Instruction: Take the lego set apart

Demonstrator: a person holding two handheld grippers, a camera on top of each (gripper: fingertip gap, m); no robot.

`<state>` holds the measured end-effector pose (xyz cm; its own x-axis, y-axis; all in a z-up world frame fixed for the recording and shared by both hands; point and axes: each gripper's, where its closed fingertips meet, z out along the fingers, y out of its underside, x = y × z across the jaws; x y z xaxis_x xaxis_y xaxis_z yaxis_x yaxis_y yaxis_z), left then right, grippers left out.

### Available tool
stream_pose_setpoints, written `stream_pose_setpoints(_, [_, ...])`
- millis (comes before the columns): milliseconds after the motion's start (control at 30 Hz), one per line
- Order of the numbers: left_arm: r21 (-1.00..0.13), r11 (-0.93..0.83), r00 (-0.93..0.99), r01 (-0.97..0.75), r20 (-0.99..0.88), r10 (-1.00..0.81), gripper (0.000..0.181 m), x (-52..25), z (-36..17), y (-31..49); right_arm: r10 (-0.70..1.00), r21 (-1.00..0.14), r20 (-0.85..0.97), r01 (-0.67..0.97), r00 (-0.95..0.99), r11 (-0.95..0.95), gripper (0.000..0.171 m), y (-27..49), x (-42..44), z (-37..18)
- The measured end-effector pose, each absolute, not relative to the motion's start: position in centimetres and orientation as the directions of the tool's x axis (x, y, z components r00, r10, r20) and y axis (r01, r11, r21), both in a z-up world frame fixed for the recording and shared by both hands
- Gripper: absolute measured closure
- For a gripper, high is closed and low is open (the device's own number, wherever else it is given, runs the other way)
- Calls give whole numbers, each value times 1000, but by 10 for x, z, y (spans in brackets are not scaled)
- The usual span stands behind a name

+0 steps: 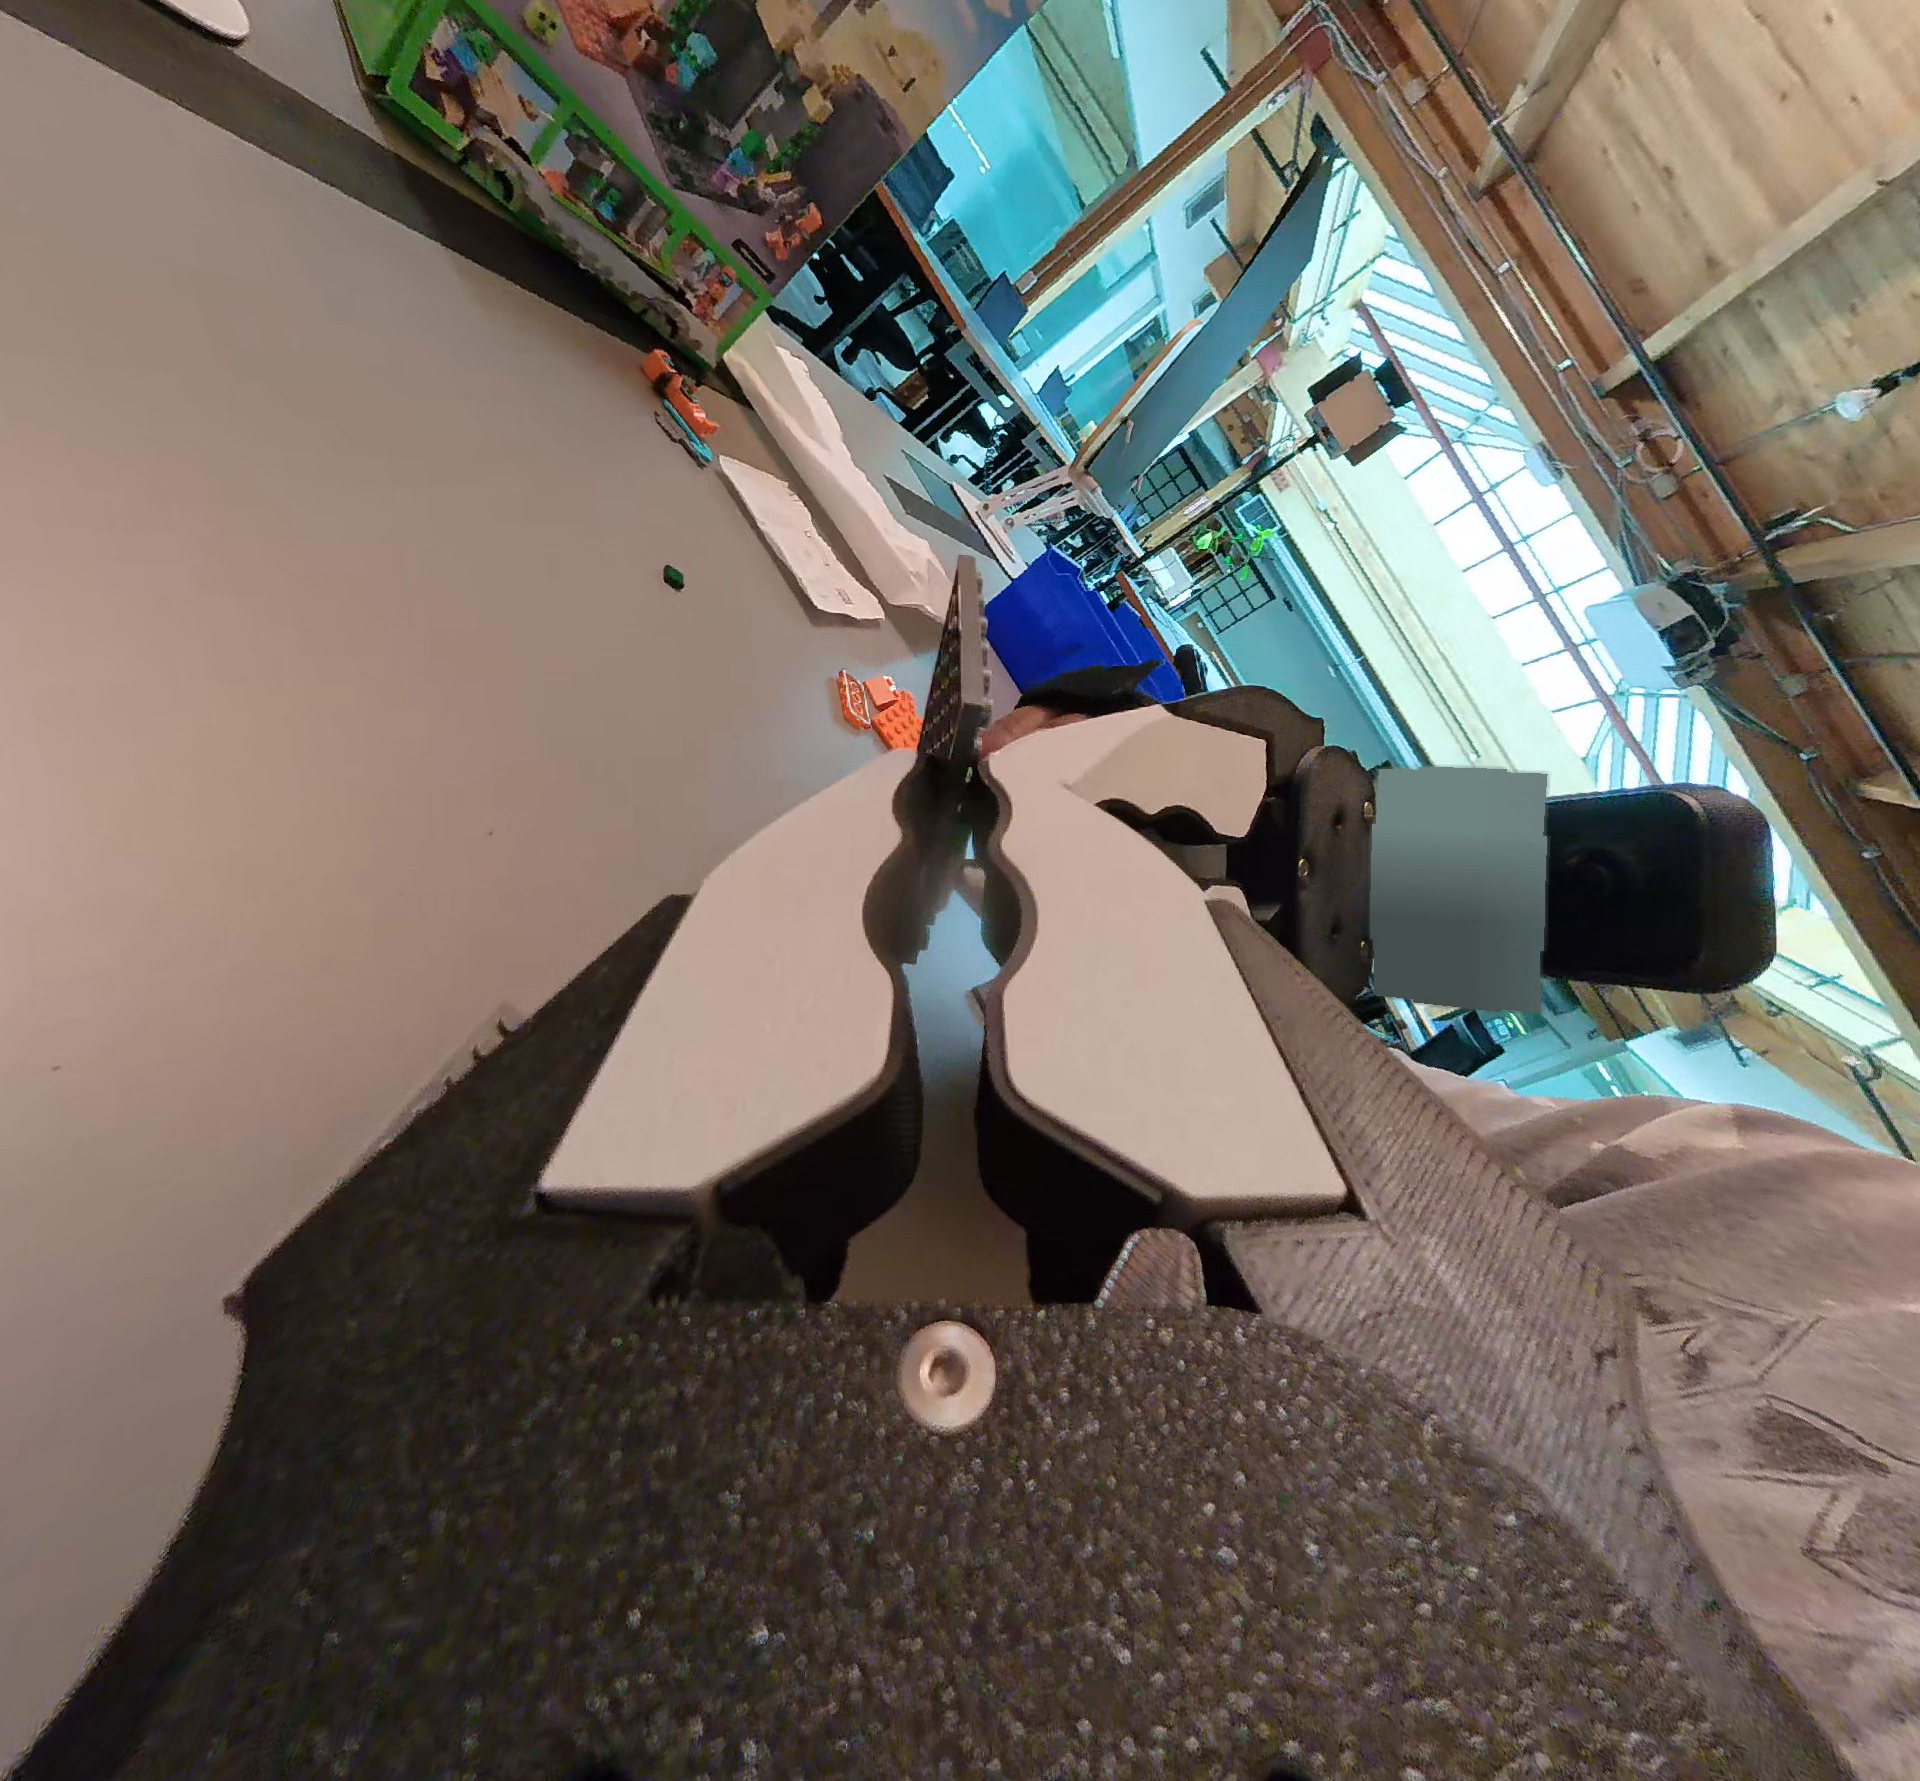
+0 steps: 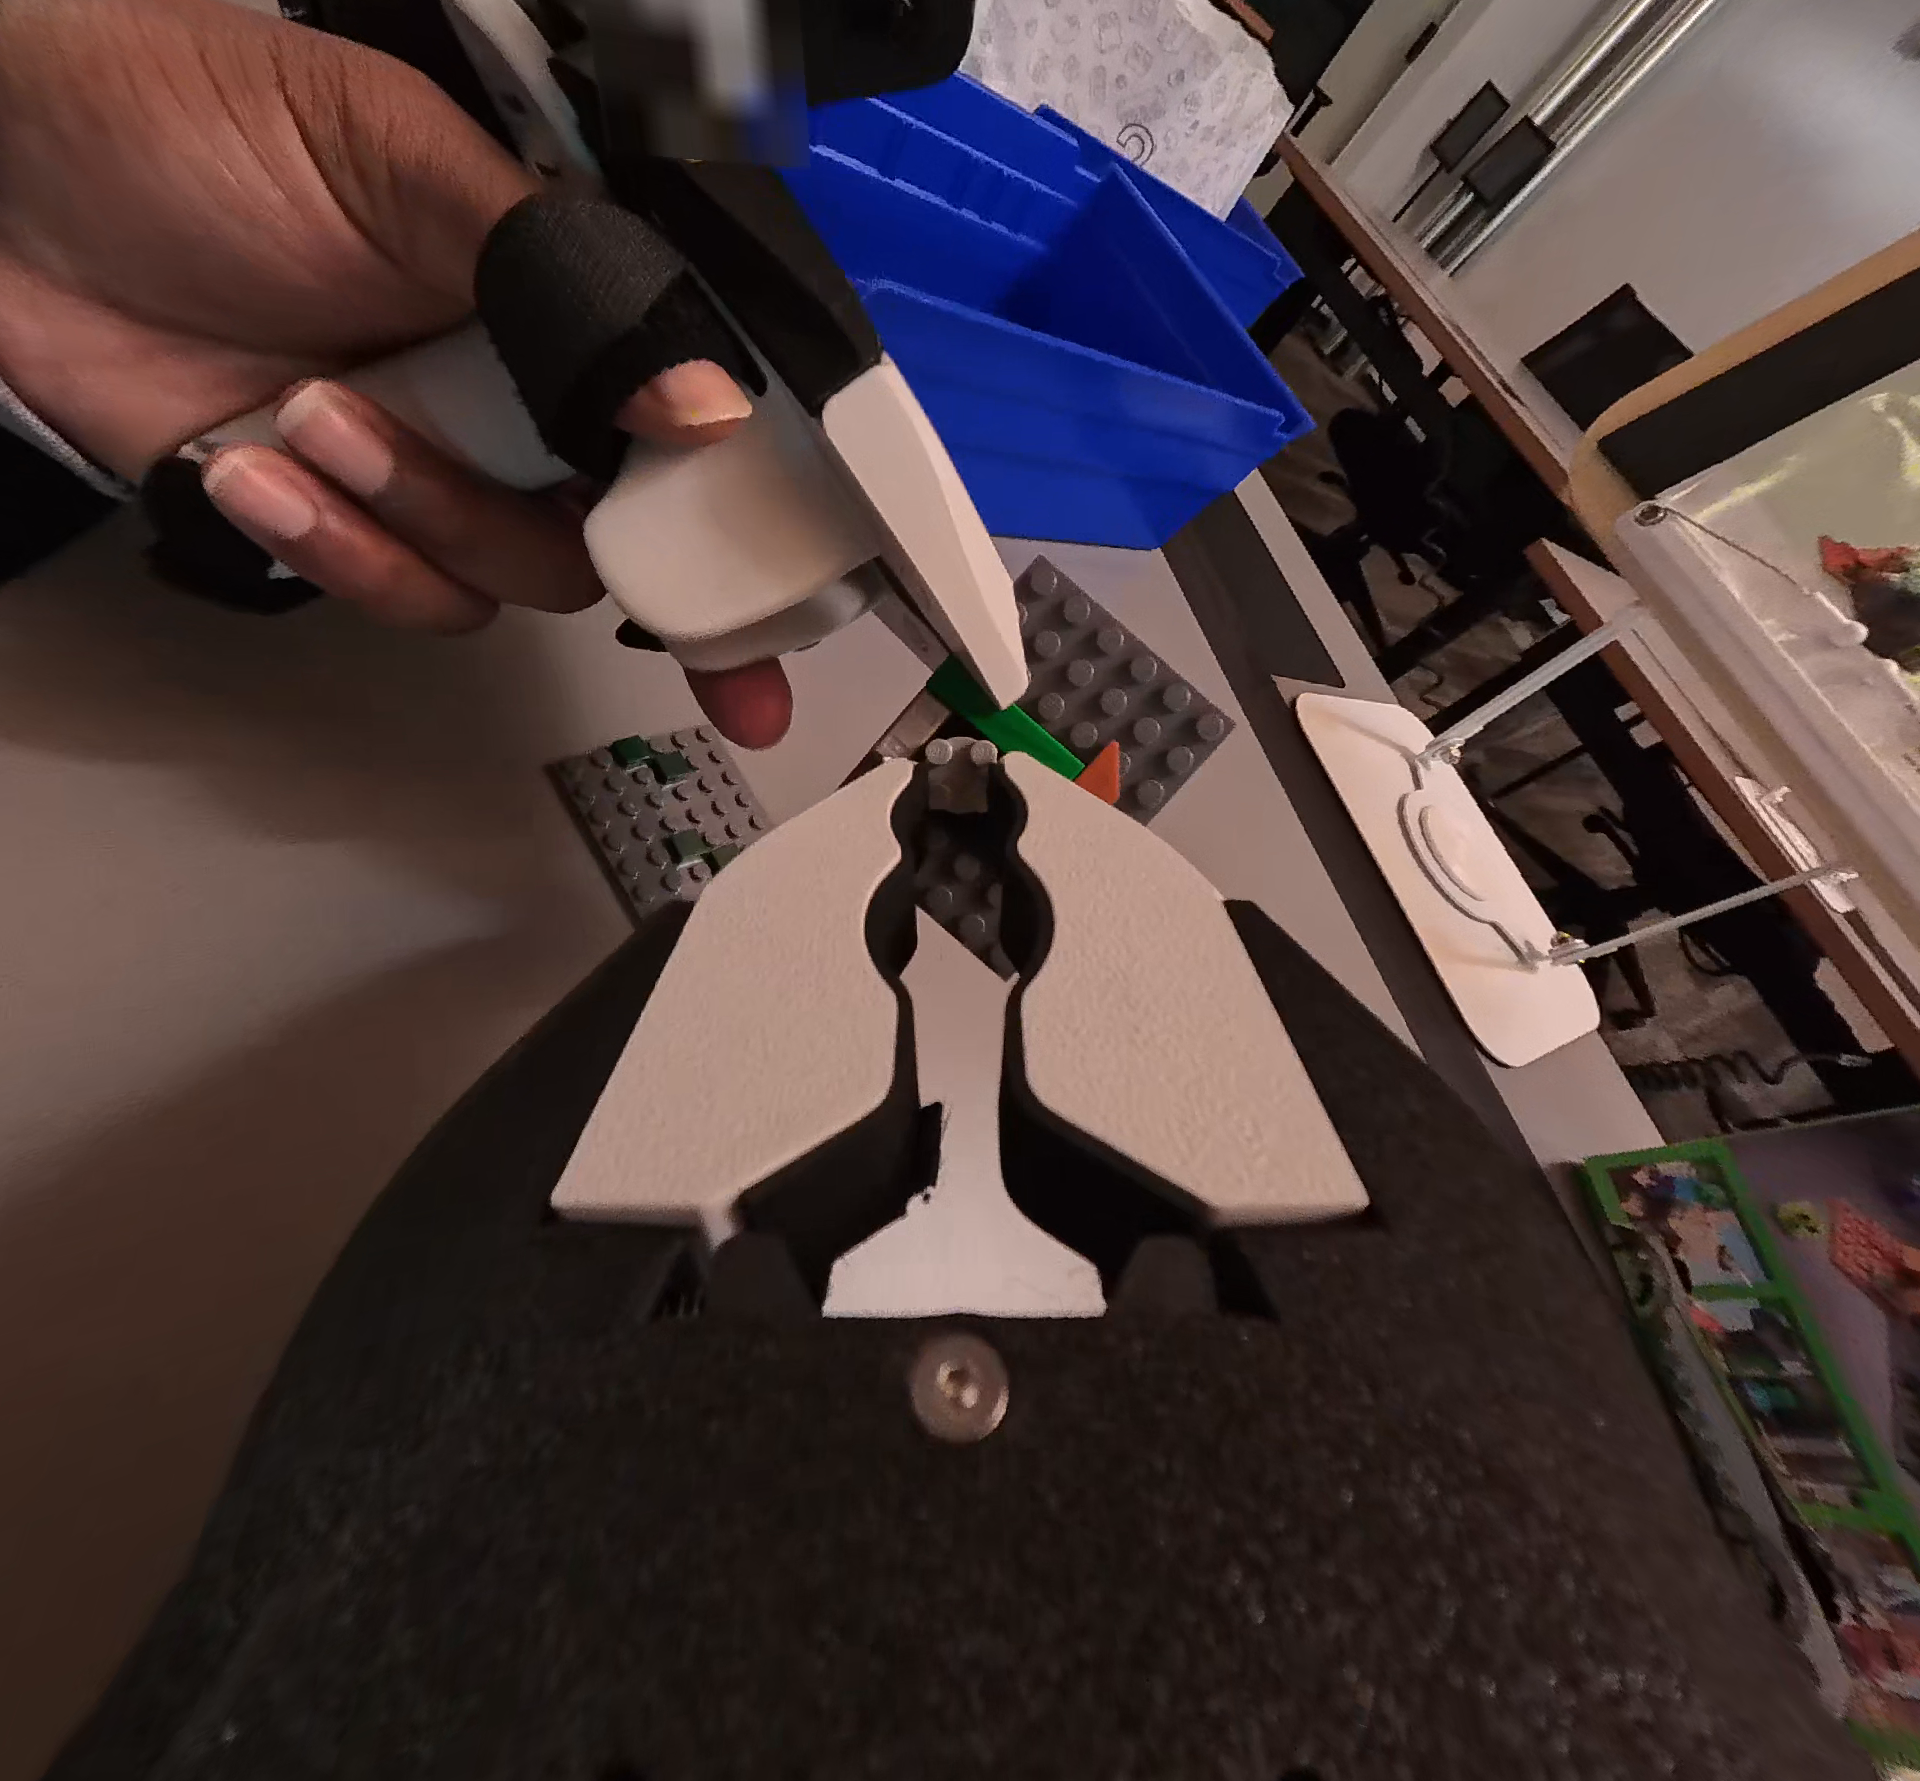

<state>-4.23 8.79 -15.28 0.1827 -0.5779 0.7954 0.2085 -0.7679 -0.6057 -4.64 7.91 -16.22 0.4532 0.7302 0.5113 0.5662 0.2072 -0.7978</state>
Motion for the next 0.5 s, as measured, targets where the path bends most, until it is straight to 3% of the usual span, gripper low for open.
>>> stream_pose_setpoints(233, [-626, -746, 158, 227, 779, -606, 172, -47, -140, 87, 754, -803, 482, 569, 447, 176, 158, 77, -45, -172])
stream_pose_setpoints(300, [-699, -689, 208, 191, 715, -667, 175, -44, -137, 81, 699, -840, 507, 469, 504, 271, 168, 72, -48, -147])
stream_pose_setpoints(500, [-687, -686, 179, 238, 726, -664, 175, -48, -126, 83, 700, -822, 523, 505, 486, 263, 156, 75, -45, -135])
